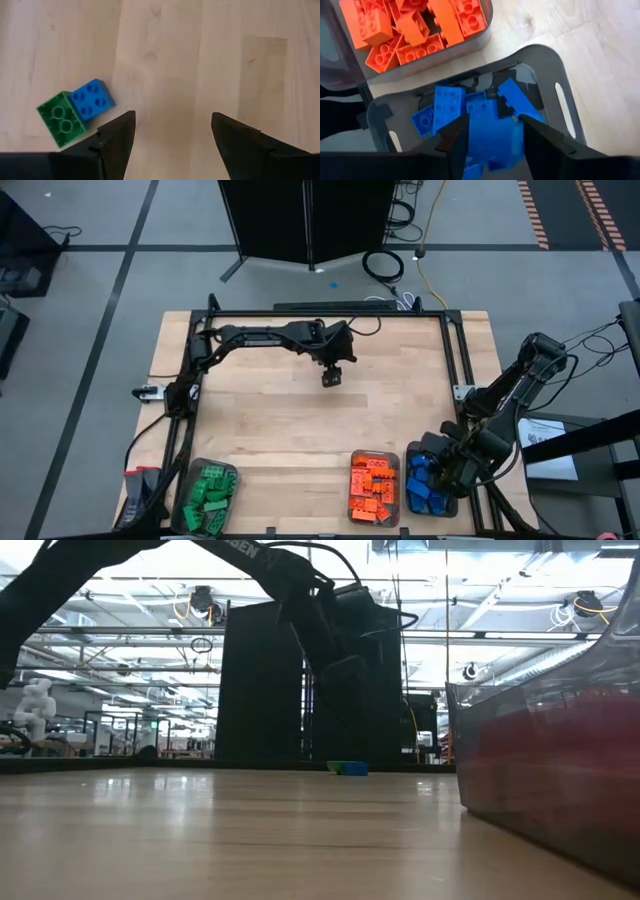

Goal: Sort blocks
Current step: Put the blue game piece into the right black bin

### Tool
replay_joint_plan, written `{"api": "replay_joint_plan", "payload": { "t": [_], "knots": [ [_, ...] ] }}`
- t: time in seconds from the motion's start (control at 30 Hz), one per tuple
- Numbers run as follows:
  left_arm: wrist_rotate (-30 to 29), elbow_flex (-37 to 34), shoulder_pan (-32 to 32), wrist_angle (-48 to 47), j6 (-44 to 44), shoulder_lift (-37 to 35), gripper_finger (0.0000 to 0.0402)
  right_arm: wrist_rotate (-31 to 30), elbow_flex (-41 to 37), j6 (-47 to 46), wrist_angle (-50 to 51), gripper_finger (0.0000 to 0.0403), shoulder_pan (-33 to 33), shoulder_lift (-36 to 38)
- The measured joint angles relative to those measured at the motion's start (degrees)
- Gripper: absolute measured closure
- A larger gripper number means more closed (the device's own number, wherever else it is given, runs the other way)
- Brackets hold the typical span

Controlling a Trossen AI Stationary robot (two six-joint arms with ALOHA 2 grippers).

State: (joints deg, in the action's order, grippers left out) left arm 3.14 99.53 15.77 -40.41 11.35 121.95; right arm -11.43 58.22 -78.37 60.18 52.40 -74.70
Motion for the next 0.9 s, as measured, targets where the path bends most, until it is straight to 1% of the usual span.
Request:
{"api": "replay_joint_plan", "payload": {
  "t": [0.13,0.27,0.4,0.5,0.57,0.67,0.77,0.9],
  "knots": [
    [0.00,0.00,0.05,-0.43,1.52,0.00,0.0139,1.32,0.00,0.02,0.13,0.0237,0.00,0.00],
    [-0.03,1.59,0.46,-3.96,3.62,0.00,0.0139,1.20,0.00,0.00,0.18,0.0231,0.00,0.00],
    [-3.46,4.55,1.40,-6.50,11.77,0.00,0.0139,0.87,0.00,0.15,0.37,0.0209,0.00,0.00],
    [-4.20,7.05,2.97,-5.99,18.66,-0.09,0.0139,0.82,0.00,0.11,0.90,0.0193,0.00,0.00],
    [-3.39,7.30,4.31,-4.63,22.39,-0.18,0.0139,0.69,0.00,0.09,1.45,0.0183,-0.02,0.00],
    [-0.61,7.19,6.21,-4.87,26.60,-0.09,0.0139,0.56,0.00,0.05,2.22,0.0172,-0.02,0.00],
    [1.45,7.23,8.33,-3.99,28.01,0.47,0.0139,-0.70,0.00,0.00,2.64,0.0168,-0.02,0.00],
    [1.36,7.28,10.90,-2.26,28.01,2.18,0.0139,-2.11,0.00,0.19,2.64,0.0167,-0.04,0.00]
  ]
}}
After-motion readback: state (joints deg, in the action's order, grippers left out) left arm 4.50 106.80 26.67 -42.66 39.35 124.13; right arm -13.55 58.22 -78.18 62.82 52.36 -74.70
